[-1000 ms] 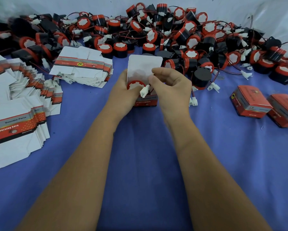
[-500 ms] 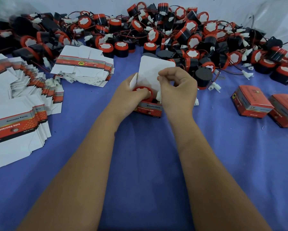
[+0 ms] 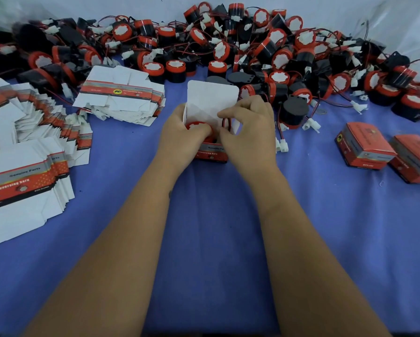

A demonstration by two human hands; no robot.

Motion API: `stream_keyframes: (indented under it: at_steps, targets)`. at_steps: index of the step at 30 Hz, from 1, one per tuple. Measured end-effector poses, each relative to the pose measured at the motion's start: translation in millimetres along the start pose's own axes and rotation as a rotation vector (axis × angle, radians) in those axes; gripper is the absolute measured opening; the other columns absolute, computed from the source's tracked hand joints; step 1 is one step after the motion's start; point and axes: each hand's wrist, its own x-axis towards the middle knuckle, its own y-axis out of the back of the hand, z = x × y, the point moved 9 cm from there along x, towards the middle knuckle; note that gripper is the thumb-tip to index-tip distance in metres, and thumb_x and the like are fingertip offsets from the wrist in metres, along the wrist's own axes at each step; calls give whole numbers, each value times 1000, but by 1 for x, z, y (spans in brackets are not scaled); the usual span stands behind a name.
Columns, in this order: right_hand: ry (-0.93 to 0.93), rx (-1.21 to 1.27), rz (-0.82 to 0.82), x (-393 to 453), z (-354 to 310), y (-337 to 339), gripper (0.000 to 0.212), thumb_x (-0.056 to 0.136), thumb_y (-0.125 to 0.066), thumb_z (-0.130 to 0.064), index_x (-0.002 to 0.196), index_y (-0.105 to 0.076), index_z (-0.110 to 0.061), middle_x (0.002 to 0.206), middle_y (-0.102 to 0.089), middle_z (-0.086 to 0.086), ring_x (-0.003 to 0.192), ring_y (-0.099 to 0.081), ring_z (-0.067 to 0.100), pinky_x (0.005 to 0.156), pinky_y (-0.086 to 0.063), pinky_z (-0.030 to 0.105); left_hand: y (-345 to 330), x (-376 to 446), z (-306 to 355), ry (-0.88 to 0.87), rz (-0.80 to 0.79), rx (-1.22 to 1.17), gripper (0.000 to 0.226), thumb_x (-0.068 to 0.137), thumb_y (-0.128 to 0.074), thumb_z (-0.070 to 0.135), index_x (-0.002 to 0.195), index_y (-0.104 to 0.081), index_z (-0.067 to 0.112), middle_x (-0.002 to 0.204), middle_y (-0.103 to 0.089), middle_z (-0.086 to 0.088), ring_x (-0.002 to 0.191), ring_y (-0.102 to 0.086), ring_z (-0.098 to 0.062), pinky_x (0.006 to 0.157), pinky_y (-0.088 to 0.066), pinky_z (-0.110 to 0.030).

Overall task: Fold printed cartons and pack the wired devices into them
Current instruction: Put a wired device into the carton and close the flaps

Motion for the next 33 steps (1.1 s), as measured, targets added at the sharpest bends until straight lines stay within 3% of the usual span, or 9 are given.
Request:
stream_keyframes:
  at_steps: [3,6,9,12,14,17,23,28,33]
  targets:
    - [7,69,-51,1,0,-3,16,80,-72,-1,96,-75,-4,109,-59,7,107,-50,18,88,-37,11,2,2,-2,9,17,-2,40,85,-65,12,123,-58,25,112,-68,8,99,-65,-8,79,-55,-23]
    - [14,121,-83,-1,-2,-3,20,80,-64,8,93,-74,-2,110,-59,7,107,-50,16,89,-36,7,1,2,-3,12,11,1,40,85,-64,13,122,-56,26,111,-67,7,98,-65,-8,76,-55,-22]
    - [13,188,-99,-3,-6,-4,36,77,-57,15,105,-71,-5,112,-60,4,109,-52,15,94,-37,8,0,3,-2,18,10,-9,36,85,-65,12,114,-54,30,103,-65,14,92,-64,-3,66,-50,-13]
    - [-27,274,-114,-5,-3,-5,47,79,-57,14,119,-63,-9,115,-60,-2,111,-54,14,98,-41,15,-1,2,-2,34,-3,-20,35,84,-66,18,114,-54,30,102,-66,15,90,-64,-2,67,-50,-15]
    - [-66,328,-136,-5,0,-7,52,82,-59,10,129,-57,-13,119,-60,-4,109,-55,8,97,-44,15,-2,0,-1,46,-13,-56,33,82,-65,27,113,-56,31,100,-68,15,90,-66,-2,69,-52,-19]
    - [-118,384,-127,-6,6,-7,55,85,-65,3,133,-52,-19,119,-60,-9,98,-58,1,89,-49,15,-3,-2,0,46,-7,-103,26,87,-64,37,110,-55,34,96,-68,19,85,-66,6,63,-50,-11]
    - [-165,499,-121,-8,6,-8,50,86,-61,2,131,-53,-16,109,-67,-4,100,-61,1,92,-49,19,-4,-1,1,31,-6,-72,34,90,-68,38,119,-53,27,107,-67,13,94,-67,0,77,-54,-20]
    - [-404,901,-97,-6,23,-14,27,90,-55,-4,116,-64,-9,112,-68,5,103,-65,16,88,-52,22,-3,0,0,34,9,-36,42,88,-72,40,121,-51,26,111,-65,14,101,-64,-2,79,-52,-19]
    - [-432,877,-53,-6,34,-17,28,95,-48,6,113,-63,-10,99,-72,-2,104,-66,11,90,-52,20,-3,2,0,23,36,8,43,86,-73,30,122,-51,22,111,-65,9,102,-64,-6,84,-54,-25]
